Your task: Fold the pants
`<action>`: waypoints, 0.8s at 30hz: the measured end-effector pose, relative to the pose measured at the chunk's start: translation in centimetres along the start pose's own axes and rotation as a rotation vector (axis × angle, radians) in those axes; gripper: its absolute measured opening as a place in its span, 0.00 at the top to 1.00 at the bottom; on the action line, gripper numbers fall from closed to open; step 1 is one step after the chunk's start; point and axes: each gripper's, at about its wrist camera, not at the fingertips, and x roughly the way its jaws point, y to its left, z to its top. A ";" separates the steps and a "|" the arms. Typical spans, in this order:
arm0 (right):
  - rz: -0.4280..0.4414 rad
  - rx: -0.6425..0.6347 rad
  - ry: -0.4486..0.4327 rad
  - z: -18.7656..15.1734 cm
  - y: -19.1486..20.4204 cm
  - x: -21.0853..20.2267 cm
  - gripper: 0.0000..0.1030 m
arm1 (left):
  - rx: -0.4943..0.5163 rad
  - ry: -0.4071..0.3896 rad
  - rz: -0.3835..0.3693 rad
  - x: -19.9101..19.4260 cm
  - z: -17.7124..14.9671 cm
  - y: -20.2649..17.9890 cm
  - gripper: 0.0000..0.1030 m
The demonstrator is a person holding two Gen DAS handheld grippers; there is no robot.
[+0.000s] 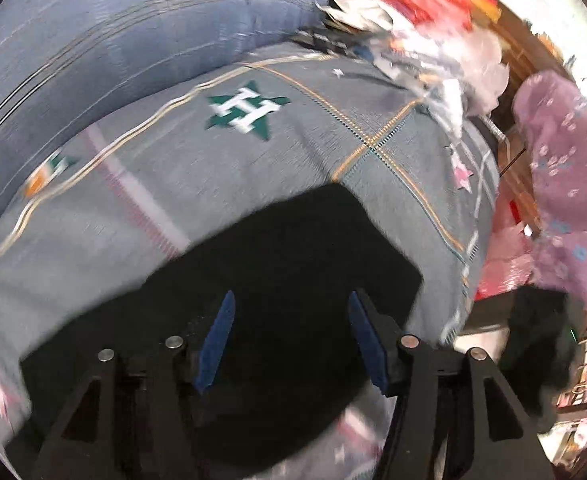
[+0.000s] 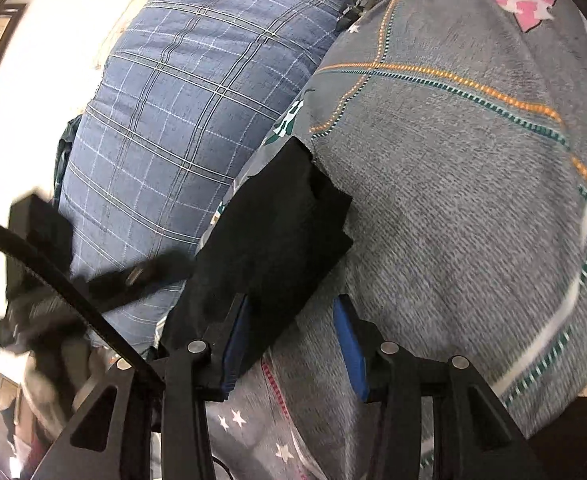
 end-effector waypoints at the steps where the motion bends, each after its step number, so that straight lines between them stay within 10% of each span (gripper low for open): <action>1: 0.008 -0.002 0.004 0.4 -0.5 0.0 0.53 | 0.006 0.008 0.003 0.8 1.0 -0.3 0.43; 13: 0.057 0.033 -0.008 1.7 -0.4 2.0 0.52 | 0.259 0.070 0.130 7.8 5.7 -3.7 0.30; 17: 0.056 0.033 -0.024 2.2 -0.2 2.5 0.61 | 0.305 0.061 0.099 6.8 5.4 -4.9 0.89; 24: 0.066 -0.083 -0.041 2.5 3.7 1.4 0.79 | 0.209 -0.081 0.004 0.2 4.2 -3.1 0.91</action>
